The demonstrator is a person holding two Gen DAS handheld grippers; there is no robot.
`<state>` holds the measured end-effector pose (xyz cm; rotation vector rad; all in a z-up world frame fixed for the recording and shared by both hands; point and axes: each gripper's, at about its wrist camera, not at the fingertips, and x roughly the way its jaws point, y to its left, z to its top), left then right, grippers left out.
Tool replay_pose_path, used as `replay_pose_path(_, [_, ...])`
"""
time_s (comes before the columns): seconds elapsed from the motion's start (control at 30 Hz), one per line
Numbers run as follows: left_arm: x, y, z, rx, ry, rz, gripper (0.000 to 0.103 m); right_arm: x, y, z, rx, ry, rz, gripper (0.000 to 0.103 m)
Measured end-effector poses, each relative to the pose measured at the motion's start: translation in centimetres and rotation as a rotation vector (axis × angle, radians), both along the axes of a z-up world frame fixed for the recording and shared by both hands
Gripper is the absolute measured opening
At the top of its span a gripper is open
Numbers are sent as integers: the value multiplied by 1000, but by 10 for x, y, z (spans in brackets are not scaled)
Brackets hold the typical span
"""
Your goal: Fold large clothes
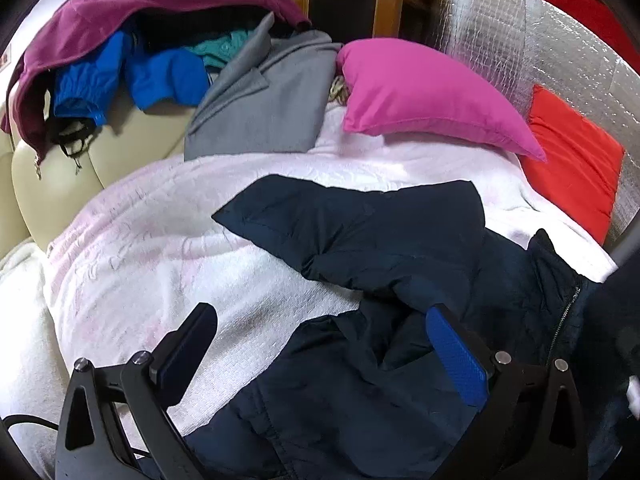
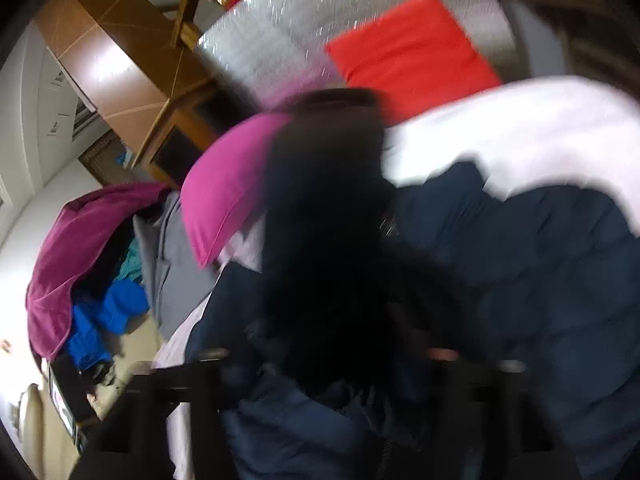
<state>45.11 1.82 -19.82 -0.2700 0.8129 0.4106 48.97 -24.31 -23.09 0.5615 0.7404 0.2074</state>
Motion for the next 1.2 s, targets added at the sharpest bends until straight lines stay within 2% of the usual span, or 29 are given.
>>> replay_pose_path(0.13, [2,0,-2,-13,6,-9,103,-5,12,-22,33,59,52,71])
replay_pose_path(0.23, [4,-5,-5,3,15,-24,103,-25,-5,-21,48,38,33,71])
replay_pose_path(0.33, [5,-10,-8,7,23,-26,103,-55,-54,-8,69,-14,-79,71])
replay_pose_path(0.43, [6,-15,-12,9,33,-29,103,-92,-112,-2,30,-44,-256,72])
replay_pose_path(0.53, [6,-20,-15,21,37,-27,103,-124,-171,-10,-7,-1,-432,73])
replay_pose_path(0.63, [2,-23,-19,55,23,-31,103,-140,-204,-28,3,37,-509,73])
replay_pose_path(0.73, [-5,-24,-20,72,29,-53,103,-137,-220,-60,94,125,-480,73])
replay_pose_path(0.8, [-14,-22,-14,76,11,-58,103,-131,-219,-77,170,137,-424,73])
replay_pose_path(0.9, [-26,-19,-1,100,0,-51,103,-119,-205,-89,193,151,-357,72])
replay_pose_path(0.97, [-33,-15,8,102,-13,-44,103,-111,-200,-91,187,169,-308,66])
replay_pose_path(1.0, [-34,-13,10,102,-16,-41,103,-110,-197,-88,150,173,-295,51])
replay_pose_path(1.07, [-37,-9,14,96,-20,-31,103,-106,-187,-82,56,183,-273,32])
replay_pose_path(1.2, [-33,-5,8,59,-5,-20,103,-100,-184,-69,-53,173,-289,18])
